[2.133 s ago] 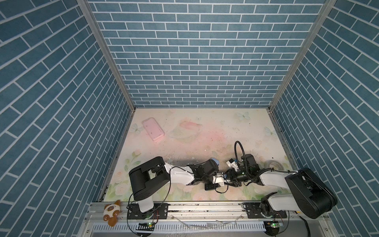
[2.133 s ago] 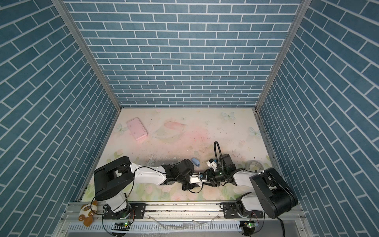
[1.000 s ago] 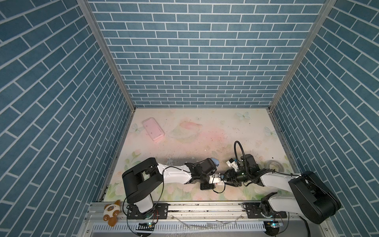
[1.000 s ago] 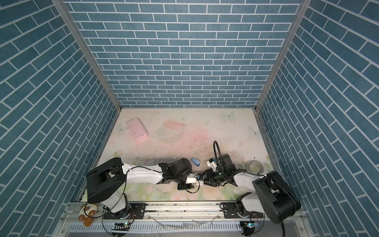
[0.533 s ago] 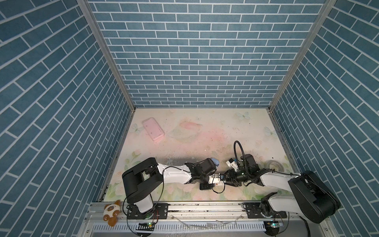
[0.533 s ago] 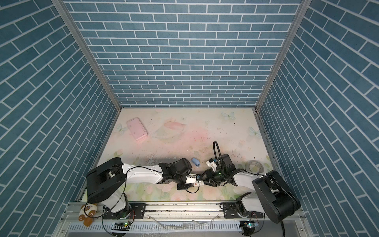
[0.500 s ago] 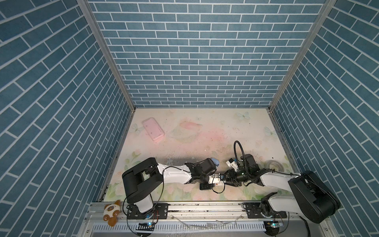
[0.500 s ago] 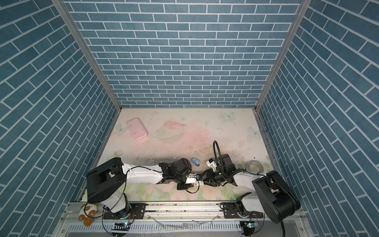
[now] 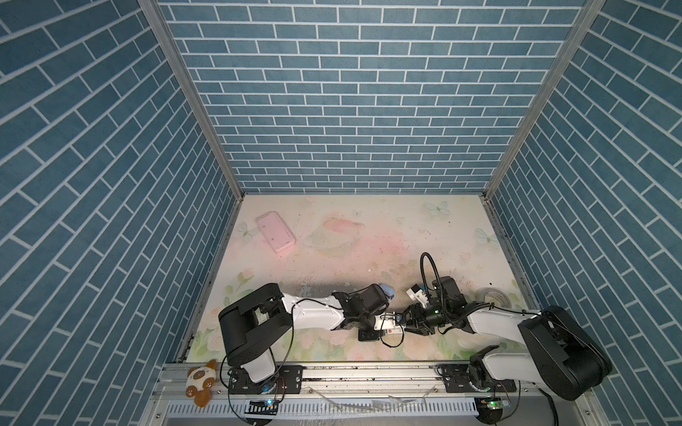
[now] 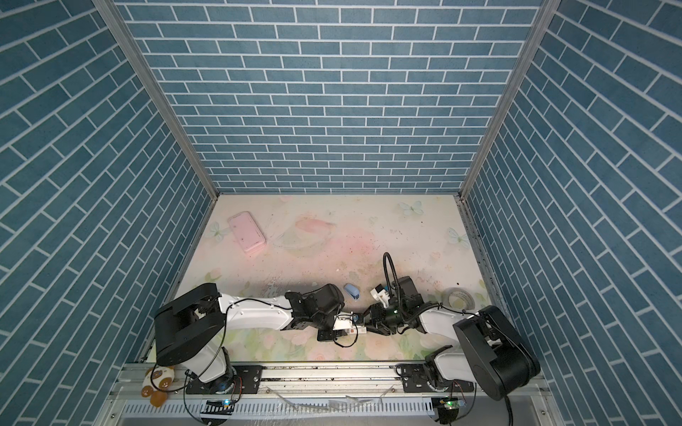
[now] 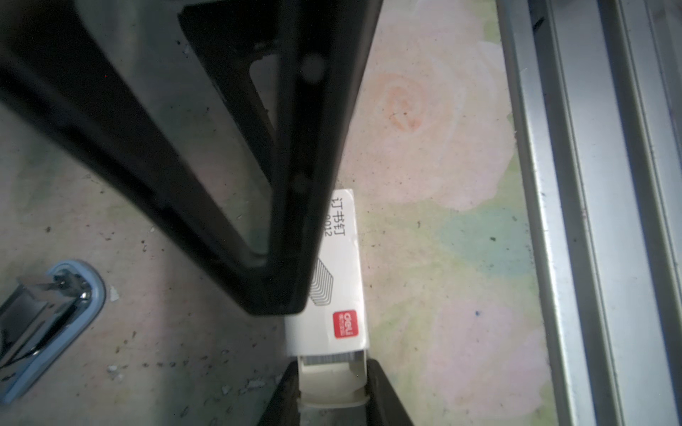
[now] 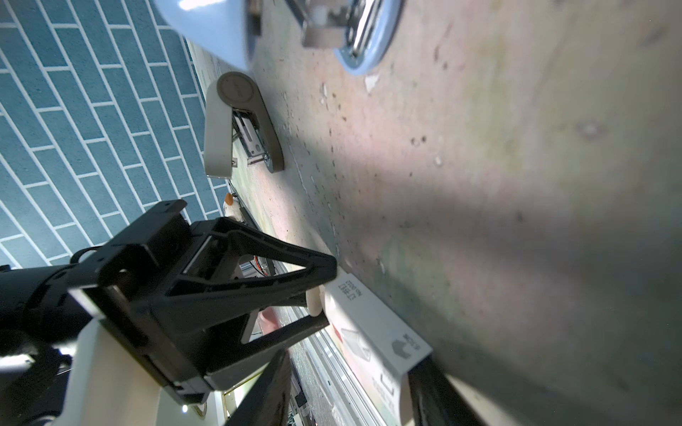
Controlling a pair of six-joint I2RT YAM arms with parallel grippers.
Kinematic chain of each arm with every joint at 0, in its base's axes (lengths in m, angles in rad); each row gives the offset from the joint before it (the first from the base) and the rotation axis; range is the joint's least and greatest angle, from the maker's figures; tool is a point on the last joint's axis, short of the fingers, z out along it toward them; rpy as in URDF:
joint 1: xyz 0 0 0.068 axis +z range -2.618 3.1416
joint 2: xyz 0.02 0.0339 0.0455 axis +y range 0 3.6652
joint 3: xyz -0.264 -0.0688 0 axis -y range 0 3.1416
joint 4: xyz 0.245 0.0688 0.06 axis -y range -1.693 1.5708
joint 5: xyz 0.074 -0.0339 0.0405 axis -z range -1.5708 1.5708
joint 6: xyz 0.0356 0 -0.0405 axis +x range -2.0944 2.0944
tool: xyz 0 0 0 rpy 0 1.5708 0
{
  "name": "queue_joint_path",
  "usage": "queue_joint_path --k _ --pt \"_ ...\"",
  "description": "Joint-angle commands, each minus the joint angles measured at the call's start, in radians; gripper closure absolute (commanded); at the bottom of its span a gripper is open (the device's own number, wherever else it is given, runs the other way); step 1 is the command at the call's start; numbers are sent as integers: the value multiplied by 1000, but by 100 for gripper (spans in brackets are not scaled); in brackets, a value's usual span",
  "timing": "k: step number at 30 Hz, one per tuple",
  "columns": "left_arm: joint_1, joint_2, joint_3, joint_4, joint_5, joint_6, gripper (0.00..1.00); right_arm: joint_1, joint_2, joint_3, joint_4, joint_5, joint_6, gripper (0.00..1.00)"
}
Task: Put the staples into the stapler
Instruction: 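Pull the lid off the box with the right gripper, left gripper holding the tray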
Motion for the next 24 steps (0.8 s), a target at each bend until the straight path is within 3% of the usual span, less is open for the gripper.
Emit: queue_joint_path --k 1,24 --pt "8 -22 -22 -53 -12 17 70 4 27 4 -72 54 -47 47" --pt "14 -103 -77 -117 -31 39 70 -8 22 41 -183 99 -115 48"
